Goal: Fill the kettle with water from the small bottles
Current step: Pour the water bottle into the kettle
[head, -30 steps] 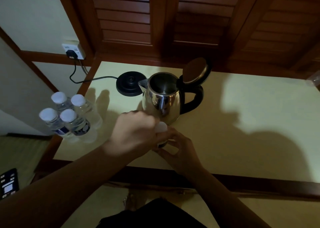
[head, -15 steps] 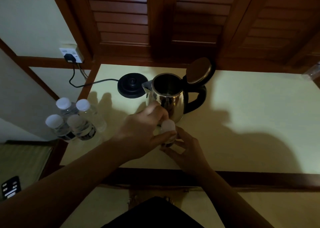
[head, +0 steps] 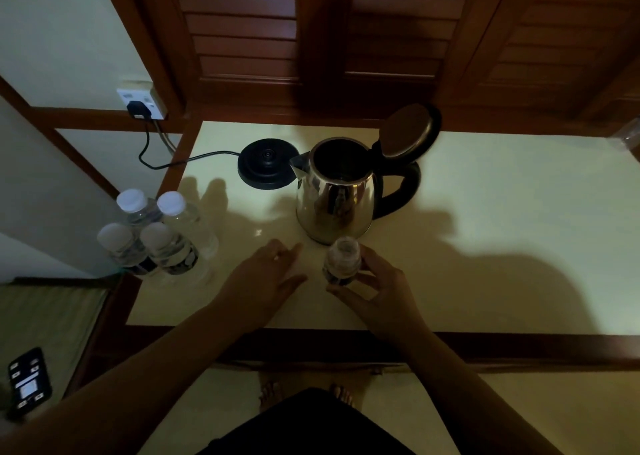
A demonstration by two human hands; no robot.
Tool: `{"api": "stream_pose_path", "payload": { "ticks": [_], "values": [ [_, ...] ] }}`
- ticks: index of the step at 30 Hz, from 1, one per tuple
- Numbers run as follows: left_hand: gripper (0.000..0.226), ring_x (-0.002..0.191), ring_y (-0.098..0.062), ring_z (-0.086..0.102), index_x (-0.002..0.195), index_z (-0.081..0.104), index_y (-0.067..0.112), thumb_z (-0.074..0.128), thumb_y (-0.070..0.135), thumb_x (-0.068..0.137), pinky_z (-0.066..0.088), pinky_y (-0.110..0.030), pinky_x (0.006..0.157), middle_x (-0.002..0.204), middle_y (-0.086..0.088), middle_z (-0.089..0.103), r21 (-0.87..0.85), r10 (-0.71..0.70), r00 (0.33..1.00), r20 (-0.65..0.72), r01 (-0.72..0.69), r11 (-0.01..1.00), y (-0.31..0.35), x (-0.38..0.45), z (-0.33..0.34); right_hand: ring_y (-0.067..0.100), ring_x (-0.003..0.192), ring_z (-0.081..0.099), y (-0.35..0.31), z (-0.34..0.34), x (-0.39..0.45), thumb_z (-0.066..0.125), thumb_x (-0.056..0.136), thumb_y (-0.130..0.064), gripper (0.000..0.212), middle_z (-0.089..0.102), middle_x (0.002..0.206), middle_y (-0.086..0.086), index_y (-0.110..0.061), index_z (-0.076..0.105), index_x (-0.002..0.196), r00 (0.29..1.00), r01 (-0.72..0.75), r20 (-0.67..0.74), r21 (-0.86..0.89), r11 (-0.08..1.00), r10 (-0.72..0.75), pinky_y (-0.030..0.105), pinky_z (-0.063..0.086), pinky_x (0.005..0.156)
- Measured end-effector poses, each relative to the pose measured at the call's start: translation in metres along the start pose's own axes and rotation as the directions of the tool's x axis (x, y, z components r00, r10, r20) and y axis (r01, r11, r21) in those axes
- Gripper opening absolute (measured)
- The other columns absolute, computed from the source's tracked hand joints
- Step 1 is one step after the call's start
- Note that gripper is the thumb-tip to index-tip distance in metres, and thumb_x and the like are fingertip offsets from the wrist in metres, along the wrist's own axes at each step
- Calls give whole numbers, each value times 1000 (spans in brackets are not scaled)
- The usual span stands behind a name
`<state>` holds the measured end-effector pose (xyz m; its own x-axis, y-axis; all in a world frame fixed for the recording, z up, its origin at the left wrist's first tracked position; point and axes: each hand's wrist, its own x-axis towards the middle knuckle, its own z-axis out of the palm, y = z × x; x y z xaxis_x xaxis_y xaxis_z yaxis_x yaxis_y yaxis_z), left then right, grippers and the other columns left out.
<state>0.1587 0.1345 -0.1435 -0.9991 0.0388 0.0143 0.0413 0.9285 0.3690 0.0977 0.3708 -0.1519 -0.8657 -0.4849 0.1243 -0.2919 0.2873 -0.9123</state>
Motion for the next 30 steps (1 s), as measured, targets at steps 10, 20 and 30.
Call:
{"api": "stream_pose_path", "payload": {
  "ticks": [10,20,30],
  "values": [
    [68,92,-18,58,135,61,22,45,71,90,51,-33,75,116,3,58,135,182,983,-38,-176,975,-15,-4,13,0,123,67,-1,1,-1,90,86,-31,65,72,133,-15,-23,62,144,1000,-25,3,16,1000,25,34,59,103],
    [73,117,-13,63,137,60,30,91,39,71,55,-32,92,126,14,63,-641,62,993,-96,-109,760,37,11,-27,3,128,64,12,-43,6,79,94,-10,60,66,140,-17,-34,57,144,993,-97,-63,72,993,102,38,60,103],
    [49,112,-7,68,123,65,22,84,28,79,54,-28,99,118,11,72,-732,-15,992,-122,-80,677,48,13,-25,12,157,36,8,2,46,79,94,-36,89,36,171,5,-16,32,166,943,73,-325,4,997,-68,42,47,120]
  ]
}}
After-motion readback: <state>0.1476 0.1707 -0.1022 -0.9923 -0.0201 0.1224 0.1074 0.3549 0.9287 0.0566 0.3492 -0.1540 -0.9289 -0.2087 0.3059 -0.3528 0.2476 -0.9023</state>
